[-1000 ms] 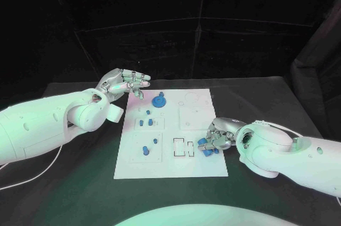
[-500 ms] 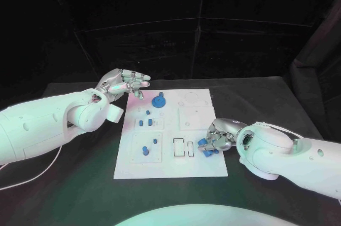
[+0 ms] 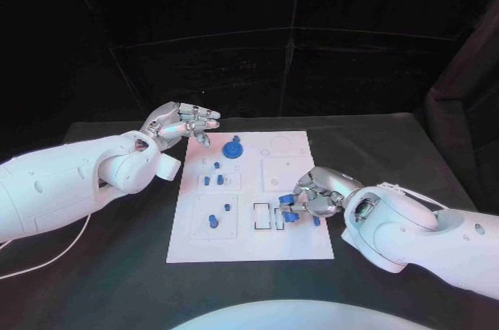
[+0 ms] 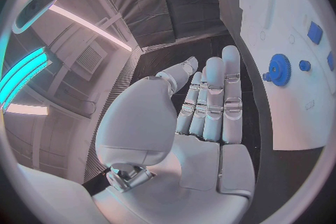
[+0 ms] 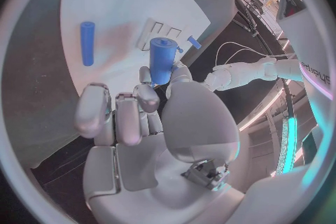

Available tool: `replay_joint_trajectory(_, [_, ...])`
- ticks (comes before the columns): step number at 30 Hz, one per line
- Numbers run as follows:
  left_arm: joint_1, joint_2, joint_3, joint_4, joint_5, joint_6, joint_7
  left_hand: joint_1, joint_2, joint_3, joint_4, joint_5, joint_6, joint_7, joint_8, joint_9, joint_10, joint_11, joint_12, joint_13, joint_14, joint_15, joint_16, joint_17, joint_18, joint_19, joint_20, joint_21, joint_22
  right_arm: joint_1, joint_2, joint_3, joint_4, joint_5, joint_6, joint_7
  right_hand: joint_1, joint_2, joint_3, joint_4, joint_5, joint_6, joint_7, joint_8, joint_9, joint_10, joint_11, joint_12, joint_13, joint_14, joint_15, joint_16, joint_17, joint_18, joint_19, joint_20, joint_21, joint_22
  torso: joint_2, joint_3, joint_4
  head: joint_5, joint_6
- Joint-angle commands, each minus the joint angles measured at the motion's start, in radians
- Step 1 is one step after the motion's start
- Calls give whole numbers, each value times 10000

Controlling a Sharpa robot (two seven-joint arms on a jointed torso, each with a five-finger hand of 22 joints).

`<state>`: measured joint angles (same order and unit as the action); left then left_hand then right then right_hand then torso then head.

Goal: Assemble the parts on the task board

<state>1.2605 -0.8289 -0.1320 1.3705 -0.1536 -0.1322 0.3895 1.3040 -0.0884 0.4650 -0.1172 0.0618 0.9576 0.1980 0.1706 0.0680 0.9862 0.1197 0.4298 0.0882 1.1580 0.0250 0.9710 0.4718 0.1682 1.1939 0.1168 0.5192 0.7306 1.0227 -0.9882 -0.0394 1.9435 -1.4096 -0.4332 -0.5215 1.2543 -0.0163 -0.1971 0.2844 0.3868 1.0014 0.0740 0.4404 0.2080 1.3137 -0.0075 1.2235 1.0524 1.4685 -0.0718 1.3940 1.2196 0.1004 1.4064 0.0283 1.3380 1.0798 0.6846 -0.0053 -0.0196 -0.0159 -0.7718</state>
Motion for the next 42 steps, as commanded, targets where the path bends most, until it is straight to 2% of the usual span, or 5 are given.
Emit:
replay_joint_trajectory(1, [8, 8, 4, 14, 24, 129, 86, 21, 105, -12, -25, 9, -94, 3, 49, 3, -101, 0, 58, -13, -71, 32, 53, -10, 143, 22, 61, -64, -13, 16, 164, 6, -51, 460, -407, 336, -19, 98, -53, -3, 72, 22, -49, 66, 7, 62, -6, 27, 11, 478, -66, 44, 11, -116, 92, 4, 36, 18, 4, -13, -6, 31, -21])
replay_joint_trajectory(18, [11, -1, 4, 92, 24, 133, 43, 37, 107, -3, -43, 7, -102, 5, 57, 2, -112, 1, 70, -16, -77, 30, 58, -18, 143, 22, 58, -64, -15, 19, 1427, 5, -836, 1409, 1329, -823, -234, 259, -184, 37, -52, -6, -61, 94, 156, 16, -14, -80, -26, 450, -74, 2, -73, -123, 100, -12, 44, 46, 15, -14, -3, 127, -62])
replay_joint_trajectory(30, [13, 15, 5, 91, 24, 140, 36, 37, 107, -3, -43, 7, -102, 5, 57, 2, -112, 1, 70, -16, -77, 30, 58, -18, 143, 22, 58, -64, -15, 20, 1707, 5, -1045, 1554, 1232, -1056, -325, 307, -258, 34, -164, -17, -65, 106, 228, -7, -17, -130, -41, 443, -78, -3, -77, -125, 98, -15, 44, 57, -9, -9, -17, 154, -86])
replay_joint_trajectory(39, [14, 23, 5, 83, 24, 139, 32, 37, 107, -3, -43, 7, -102, 5, 57, 2, -112, 1, 70, -16, -77, 30, 58, -18, 143, 22, 58, -64, -15, 20, 1859, 4, -1267, 1322, 981, -1128, -1035, 300, -782, 44, -2431, -235, -27, 75, 536, -314, 20, -648, -468, 386, -49, -140, -287, -116, 59, 4, -19, -8, 4, -7, -11, 166, -43])
replay_joint_trajectory(42, [14, 15, 5, 83, 24, 134, 26, 37, 107, -3, -43, 7, -102, 5, 57, 2, -112, 1, 70, -16, -77, 30, 58, -18, 143, 22, 58, -64, -15, 20, 1879, 4, -1295, 1128, 828, -1138, -1800, -382, -491, 104, -3312, -436, 43, 28, 711, -619, 85, -1150, -945, 358, 7, -247, -420, -101, 19, 64, -88, -91, 7, -13, -11, 161, -42])
